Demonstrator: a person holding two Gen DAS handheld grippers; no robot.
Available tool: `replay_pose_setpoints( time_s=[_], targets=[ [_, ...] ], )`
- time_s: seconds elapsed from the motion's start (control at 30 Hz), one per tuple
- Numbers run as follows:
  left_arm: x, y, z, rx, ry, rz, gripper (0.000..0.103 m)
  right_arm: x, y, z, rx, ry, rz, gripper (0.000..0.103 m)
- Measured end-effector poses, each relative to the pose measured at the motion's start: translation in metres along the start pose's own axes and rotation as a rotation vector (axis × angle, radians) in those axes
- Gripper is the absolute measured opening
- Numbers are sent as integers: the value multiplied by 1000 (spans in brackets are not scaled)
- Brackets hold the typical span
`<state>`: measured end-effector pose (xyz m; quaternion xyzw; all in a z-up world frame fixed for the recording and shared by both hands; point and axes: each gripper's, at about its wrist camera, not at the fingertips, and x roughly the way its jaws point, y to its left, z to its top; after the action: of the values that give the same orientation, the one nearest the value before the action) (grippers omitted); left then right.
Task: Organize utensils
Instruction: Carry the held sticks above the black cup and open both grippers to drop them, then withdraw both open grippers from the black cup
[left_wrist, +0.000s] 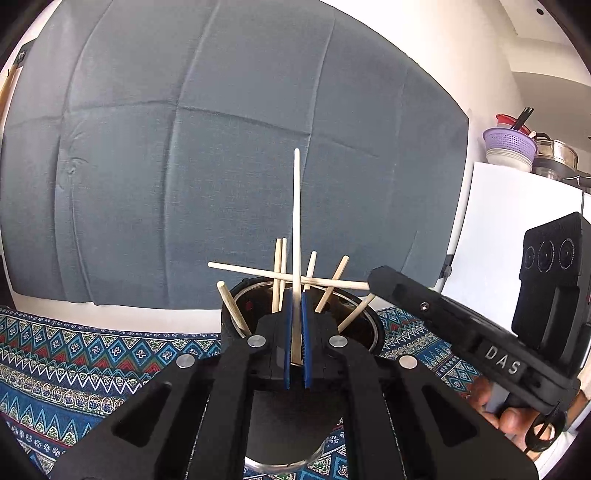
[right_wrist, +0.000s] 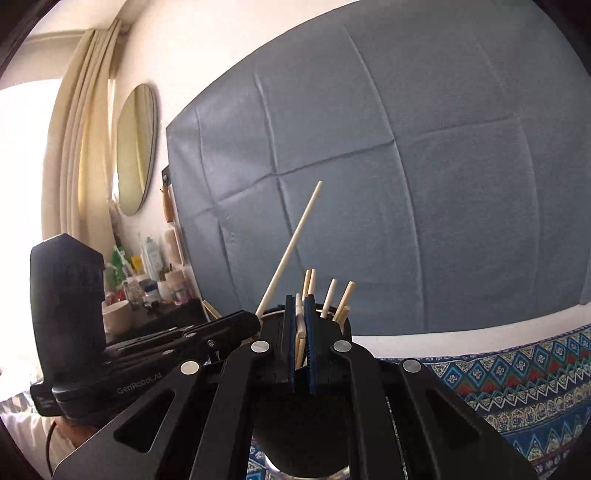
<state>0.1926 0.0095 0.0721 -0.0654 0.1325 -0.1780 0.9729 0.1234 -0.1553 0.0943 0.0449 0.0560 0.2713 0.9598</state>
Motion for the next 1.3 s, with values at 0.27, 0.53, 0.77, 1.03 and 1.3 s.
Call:
replay_pose_setpoints(
  time_s=[0.27,0.53,0.77,1.03,1.3],
  targets=[
    [-19,0,2,-29,-19,-8,5,-50,-1,26,25,-39,-7,5],
    [-22,-11,-5,-1,-6,5,5,-83,10,43,18,-39,-17,5],
    [-15,-14,-7,20,22,19,5,-62,7,40,53,-1,-37,5],
    [-20,-16,-7,44,28,30,14,-43,11,40,23,17,-95,18],
    [-30,-12,-4,22,23,31,70,-61,16,39,6,-46,-139,87]
  ],
)
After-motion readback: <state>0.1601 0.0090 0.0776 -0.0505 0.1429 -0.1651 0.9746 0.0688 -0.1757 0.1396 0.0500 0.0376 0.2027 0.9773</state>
